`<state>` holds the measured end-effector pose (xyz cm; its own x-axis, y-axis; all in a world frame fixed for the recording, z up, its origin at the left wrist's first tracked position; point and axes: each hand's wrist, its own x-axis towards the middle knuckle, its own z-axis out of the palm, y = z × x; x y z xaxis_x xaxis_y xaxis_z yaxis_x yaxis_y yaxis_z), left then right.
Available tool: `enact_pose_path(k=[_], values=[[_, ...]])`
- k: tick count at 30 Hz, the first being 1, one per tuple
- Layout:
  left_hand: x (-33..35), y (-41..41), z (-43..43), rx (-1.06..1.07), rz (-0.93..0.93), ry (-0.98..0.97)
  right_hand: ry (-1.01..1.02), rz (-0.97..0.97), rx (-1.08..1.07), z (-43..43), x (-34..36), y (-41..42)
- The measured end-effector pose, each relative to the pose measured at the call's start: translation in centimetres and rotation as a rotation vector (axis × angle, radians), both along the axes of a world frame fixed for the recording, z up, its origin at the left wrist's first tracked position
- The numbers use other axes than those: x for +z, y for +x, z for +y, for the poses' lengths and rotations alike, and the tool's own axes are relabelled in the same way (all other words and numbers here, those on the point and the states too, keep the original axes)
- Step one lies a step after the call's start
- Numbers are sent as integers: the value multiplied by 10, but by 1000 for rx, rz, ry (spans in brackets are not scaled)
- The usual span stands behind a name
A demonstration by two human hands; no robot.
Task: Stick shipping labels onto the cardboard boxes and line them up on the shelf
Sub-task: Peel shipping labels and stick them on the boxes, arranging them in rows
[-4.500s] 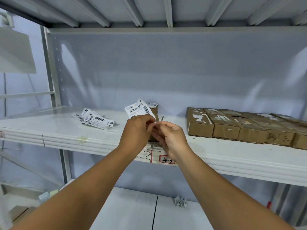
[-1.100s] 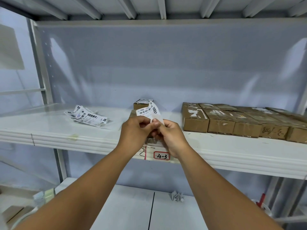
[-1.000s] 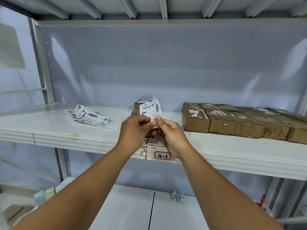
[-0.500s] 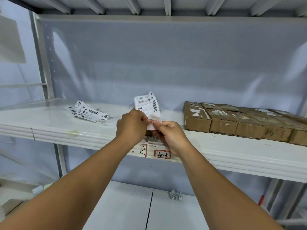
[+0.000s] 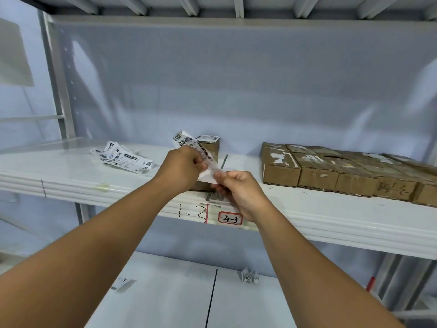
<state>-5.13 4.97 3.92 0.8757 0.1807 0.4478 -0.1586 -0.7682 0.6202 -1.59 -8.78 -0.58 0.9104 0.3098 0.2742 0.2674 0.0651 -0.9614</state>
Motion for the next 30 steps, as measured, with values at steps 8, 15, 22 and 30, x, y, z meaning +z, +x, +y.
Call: enact_pose_path(k=[8,15,22,30], values=[[0,-9,-12,72,-181,132,-37,-70,-62,2,2,-8],[-11,-9,-17,69,-181,242,113,37,-12,0,4,-5],[-19,-7,-16,-117,-213,132,283,122,29,-3,5,-5],[-21,-7,-20,-49,-114,-286,241,63,33,-2,2,-4]])
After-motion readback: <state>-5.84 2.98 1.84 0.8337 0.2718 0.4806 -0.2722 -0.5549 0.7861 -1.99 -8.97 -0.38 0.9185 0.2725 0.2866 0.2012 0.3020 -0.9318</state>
